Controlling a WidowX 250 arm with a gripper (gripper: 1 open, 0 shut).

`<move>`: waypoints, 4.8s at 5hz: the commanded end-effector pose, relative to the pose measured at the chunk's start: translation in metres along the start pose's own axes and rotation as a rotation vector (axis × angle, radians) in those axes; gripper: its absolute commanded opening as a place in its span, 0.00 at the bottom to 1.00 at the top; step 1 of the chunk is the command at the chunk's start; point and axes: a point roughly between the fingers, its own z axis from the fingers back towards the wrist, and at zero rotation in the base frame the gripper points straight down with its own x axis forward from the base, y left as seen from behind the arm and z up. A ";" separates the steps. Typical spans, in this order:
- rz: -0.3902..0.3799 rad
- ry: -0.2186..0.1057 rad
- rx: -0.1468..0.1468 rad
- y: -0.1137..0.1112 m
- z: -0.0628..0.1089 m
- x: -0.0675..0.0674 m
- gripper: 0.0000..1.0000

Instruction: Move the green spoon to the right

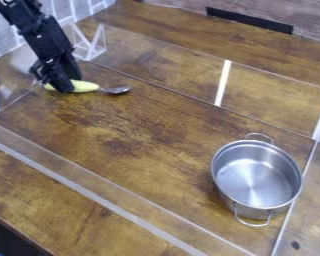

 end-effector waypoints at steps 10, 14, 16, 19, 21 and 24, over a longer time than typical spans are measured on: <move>-0.109 0.011 -0.080 -0.118 0.059 0.171 0.00; -0.230 -0.035 -0.096 -0.159 -0.048 0.239 0.00; -0.252 -0.016 -0.067 -0.155 -0.059 0.234 0.00; -0.244 -0.009 -0.046 -0.148 -0.051 0.222 1.00; -0.238 0.005 -0.046 -0.146 -0.035 0.237 1.00; -0.172 0.046 -0.104 -0.131 0.010 0.251 1.00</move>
